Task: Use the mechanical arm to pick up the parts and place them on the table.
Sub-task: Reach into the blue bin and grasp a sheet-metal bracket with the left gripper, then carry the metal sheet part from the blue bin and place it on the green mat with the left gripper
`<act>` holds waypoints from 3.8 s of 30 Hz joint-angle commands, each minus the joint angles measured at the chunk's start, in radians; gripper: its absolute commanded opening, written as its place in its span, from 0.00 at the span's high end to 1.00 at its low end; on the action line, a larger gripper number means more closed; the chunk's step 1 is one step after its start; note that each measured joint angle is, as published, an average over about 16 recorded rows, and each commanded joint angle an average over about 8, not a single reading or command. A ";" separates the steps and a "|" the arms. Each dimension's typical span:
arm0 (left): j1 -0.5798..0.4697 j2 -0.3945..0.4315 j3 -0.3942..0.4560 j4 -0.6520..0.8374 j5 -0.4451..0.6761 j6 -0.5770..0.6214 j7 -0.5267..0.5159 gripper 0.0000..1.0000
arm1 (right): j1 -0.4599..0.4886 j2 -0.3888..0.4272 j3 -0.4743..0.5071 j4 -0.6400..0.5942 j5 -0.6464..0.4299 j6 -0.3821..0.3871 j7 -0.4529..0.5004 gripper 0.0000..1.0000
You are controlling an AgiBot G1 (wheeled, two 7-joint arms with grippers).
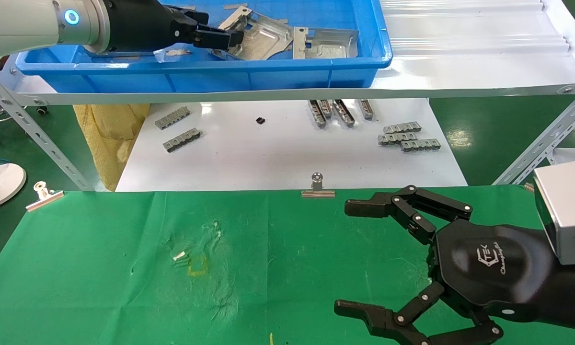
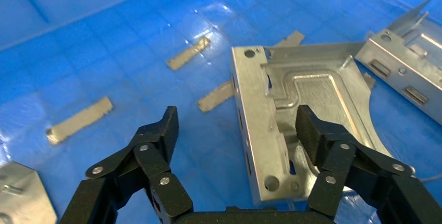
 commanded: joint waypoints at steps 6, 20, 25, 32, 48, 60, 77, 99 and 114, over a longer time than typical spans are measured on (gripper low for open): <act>0.002 0.003 0.000 -0.003 0.000 -0.019 0.011 1.00 | 0.000 0.000 0.000 0.000 0.000 0.000 0.000 0.00; -0.003 0.002 0.001 0.007 0.002 -0.076 0.007 1.00 | 0.000 0.000 0.000 0.000 0.000 0.000 0.000 0.00; -0.004 0.000 -0.011 0.003 -0.016 -0.115 0.007 1.00 | 0.000 0.000 0.000 0.000 0.000 0.000 0.000 0.00; -0.018 -0.023 -0.052 -0.031 -0.075 -0.117 0.032 1.00 | 0.000 0.000 0.000 0.000 0.000 0.000 0.000 0.00; 0.046 -0.228 -0.141 -0.147 -0.243 0.572 0.250 1.00 | 0.000 0.000 0.000 0.000 0.000 0.000 0.000 0.00; 0.282 -0.404 -0.084 -0.342 -0.323 0.667 0.474 1.00 | 0.000 0.000 0.000 0.000 0.000 0.000 0.000 0.00; 0.420 -0.364 0.064 -0.224 -0.139 0.552 0.949 1.00 | 0.000 0.000 -0.001 0.000 0.000 0.000 0.000 0.00; 0.402 -0.316 0.058 -0.048 -0.146 0.575 1.072 0.00 | 0.000 0.000 -0.001 0.000 0.000 0.000 0.000 0.00; 0.405 -0.326 0.007 0.083 -0.222 0.668 0.781 0.00 | 0.000 0.000 -0.001 0.000 0.001 0.001 0.000 0.00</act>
